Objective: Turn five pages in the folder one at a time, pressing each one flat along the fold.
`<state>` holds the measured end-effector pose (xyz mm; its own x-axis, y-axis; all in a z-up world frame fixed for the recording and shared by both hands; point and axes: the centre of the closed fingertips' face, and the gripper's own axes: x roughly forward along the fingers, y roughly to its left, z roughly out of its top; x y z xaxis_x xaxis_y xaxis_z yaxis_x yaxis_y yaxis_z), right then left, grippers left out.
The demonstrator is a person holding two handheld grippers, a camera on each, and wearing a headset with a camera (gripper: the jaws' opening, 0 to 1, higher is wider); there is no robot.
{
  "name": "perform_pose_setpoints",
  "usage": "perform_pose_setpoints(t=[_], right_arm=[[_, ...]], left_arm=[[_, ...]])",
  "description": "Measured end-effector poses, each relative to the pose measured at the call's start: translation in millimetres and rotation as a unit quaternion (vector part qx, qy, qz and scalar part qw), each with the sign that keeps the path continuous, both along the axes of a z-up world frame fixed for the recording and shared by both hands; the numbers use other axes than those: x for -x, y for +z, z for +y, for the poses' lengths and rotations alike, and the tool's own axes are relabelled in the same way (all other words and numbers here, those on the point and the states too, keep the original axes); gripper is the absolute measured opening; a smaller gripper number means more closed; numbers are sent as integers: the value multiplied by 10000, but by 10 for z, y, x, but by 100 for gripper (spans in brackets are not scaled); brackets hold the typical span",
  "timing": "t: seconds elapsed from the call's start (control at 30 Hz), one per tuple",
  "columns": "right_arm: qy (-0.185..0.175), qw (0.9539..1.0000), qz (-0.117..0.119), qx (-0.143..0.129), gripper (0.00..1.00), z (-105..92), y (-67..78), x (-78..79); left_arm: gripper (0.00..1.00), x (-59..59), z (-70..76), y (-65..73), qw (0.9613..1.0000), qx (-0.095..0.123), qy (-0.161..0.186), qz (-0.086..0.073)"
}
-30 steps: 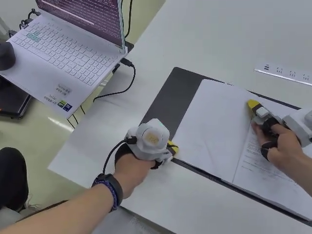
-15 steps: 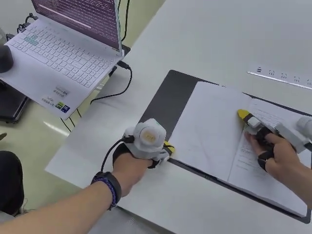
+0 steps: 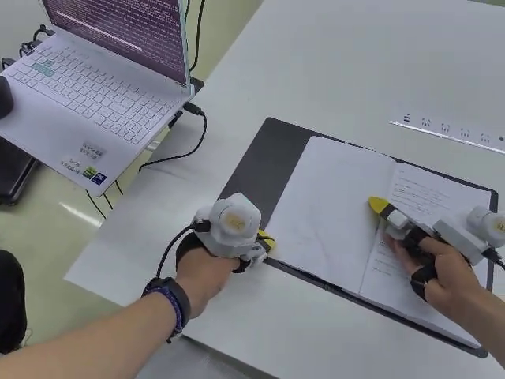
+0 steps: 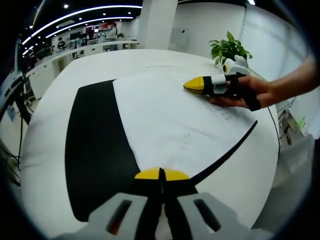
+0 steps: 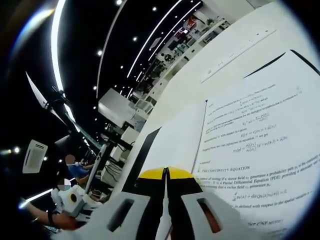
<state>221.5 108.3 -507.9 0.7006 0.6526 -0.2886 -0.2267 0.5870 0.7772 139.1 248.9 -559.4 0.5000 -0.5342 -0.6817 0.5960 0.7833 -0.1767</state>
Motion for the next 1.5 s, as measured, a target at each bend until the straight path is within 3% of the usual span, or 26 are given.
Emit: perform_pose_setpoints(t=[0.5, 1.13, 1.5], right_arm=[[441, 9990, 96, 43, 0, 72, -101, 412], [876, 9959, 230, 85, 0, 56, -347, 791], [1045, 9940, 288, 145, 0, 89, -404, 1043]], left_arm=[[0, -2, 2, -1, 10000, 7, -4, 19], [0, 8, 3, 3, 10000, -35, 51, 47], [0, 12, 0, 2, 9999, -96, 100, 77]])
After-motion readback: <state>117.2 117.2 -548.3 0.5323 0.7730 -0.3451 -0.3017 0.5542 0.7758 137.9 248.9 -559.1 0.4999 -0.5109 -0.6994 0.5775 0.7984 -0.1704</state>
